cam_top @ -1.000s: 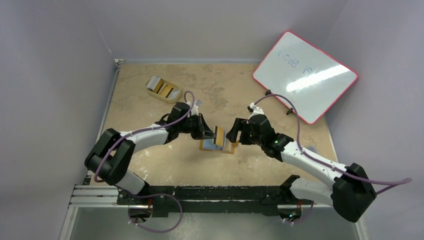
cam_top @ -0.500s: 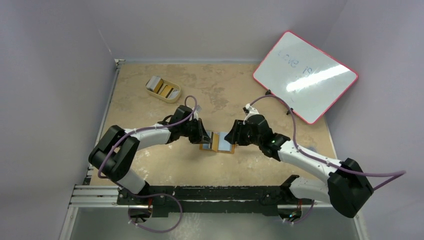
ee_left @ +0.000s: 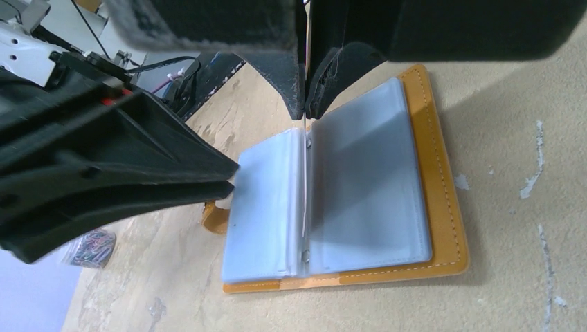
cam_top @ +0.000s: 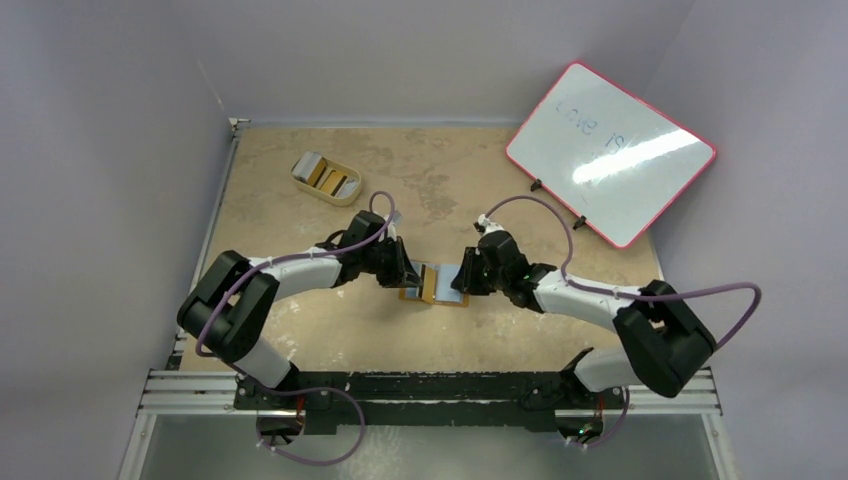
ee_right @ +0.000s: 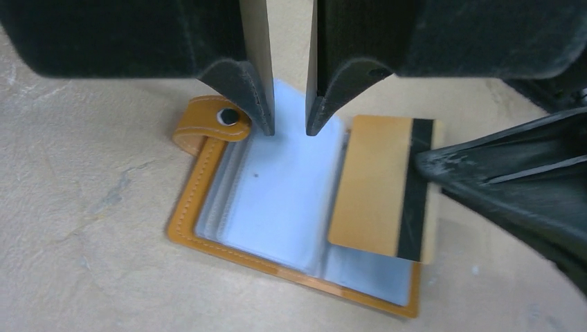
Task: Put the credit cards into the card holder
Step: Insert the credit card into the card holder.
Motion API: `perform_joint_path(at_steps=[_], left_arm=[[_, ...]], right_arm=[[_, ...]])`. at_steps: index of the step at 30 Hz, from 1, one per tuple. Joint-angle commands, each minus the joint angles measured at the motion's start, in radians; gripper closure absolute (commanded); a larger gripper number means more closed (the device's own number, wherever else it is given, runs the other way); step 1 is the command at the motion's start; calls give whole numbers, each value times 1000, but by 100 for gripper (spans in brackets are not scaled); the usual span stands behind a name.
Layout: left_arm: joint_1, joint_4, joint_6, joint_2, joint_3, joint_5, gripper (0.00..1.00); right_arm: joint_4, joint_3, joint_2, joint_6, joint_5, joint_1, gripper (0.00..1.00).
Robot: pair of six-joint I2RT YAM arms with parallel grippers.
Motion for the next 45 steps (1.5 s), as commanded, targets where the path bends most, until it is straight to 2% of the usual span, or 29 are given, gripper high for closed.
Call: perform_joint_path(at_steps=[1,10,16,27,45], left_arm=[[5,77,22,-13,39,37,100],[16,121,2,-3,32,67,100],[31,157,-2,26,15,71,100],[49,122,28,35,-2,45,100],[48,298,-45,89,-55,118,100]], right_arm=[[19,33,54,-19,59,3,75],[-38,5,77,4,138,3,76],[-42,9,75,3,137,3,76],[-37,12,89,2,131,3,77],[-28,4,79,1,123,3,77]])
